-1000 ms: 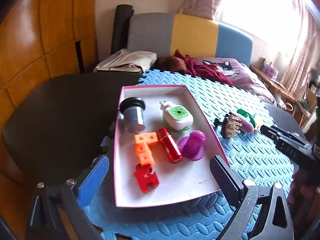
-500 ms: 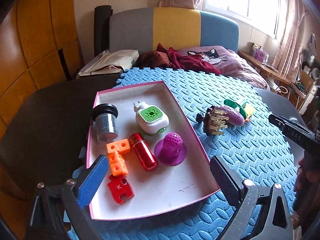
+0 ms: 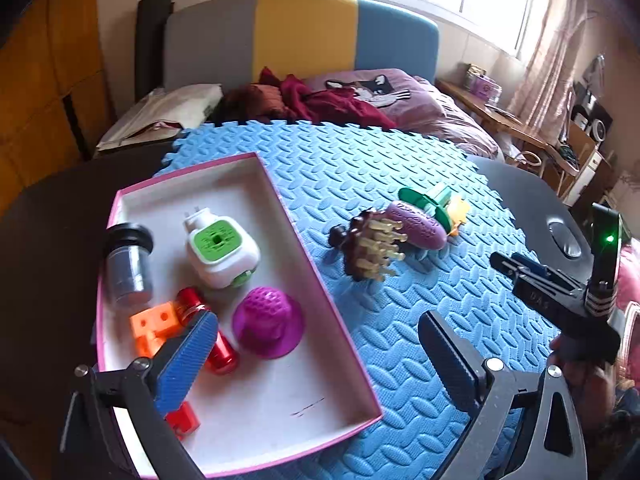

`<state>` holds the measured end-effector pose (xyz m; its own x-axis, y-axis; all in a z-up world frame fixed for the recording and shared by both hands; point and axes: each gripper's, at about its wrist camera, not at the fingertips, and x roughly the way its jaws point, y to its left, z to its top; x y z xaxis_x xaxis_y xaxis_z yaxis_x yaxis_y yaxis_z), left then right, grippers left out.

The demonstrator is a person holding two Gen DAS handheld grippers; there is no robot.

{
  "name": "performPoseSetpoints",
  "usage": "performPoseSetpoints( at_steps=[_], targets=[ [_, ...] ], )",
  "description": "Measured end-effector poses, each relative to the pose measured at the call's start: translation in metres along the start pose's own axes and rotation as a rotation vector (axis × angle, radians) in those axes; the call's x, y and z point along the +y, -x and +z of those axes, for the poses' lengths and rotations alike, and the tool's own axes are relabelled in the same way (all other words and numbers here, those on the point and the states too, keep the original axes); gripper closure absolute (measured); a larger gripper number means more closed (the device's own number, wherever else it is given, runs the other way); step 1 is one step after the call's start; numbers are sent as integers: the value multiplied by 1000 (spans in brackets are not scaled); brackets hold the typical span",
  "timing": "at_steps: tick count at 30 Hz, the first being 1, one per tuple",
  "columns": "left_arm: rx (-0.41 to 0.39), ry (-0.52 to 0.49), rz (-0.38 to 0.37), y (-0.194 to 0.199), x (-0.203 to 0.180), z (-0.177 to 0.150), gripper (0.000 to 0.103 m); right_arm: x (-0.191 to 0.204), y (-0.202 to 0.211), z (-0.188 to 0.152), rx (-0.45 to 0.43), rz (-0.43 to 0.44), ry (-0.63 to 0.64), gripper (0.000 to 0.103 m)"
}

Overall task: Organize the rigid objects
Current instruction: 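Move the left gripper to the brown spiky ball and grasp it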

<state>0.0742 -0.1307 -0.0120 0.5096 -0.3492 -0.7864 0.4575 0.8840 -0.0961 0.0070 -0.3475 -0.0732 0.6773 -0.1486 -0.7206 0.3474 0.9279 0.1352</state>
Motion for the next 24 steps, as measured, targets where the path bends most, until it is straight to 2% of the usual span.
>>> performPoseSetpoints(
  at_steps=[4, 9, 11, 12, 20, 24],
  targets=[
    [1, -49, -27, -12, -13, 13, 4, 1, -7, -4, 15, 6, 0, 60],
    [11, -121, -45, -35, -29, 33, 13, -2, -11, -4, 30, 23, -19, 60],
    [28, -134, -45, -48, -32, 41, 29, -2, -11, -5, 30, 27, -21, 60],
    [44, -139, -48, -55, -33, 43, 30, -2, -12, -5, 29, 29, -23, 59],
    [127, -161, -46, -99, -37, 50, 31, -5, -14, -4, 31, 52, -35, 59],
    [112, -159, -79, -105, -41, 49, 36, -5, -14, -4, 32, 54, -35, 58]
  ],
)
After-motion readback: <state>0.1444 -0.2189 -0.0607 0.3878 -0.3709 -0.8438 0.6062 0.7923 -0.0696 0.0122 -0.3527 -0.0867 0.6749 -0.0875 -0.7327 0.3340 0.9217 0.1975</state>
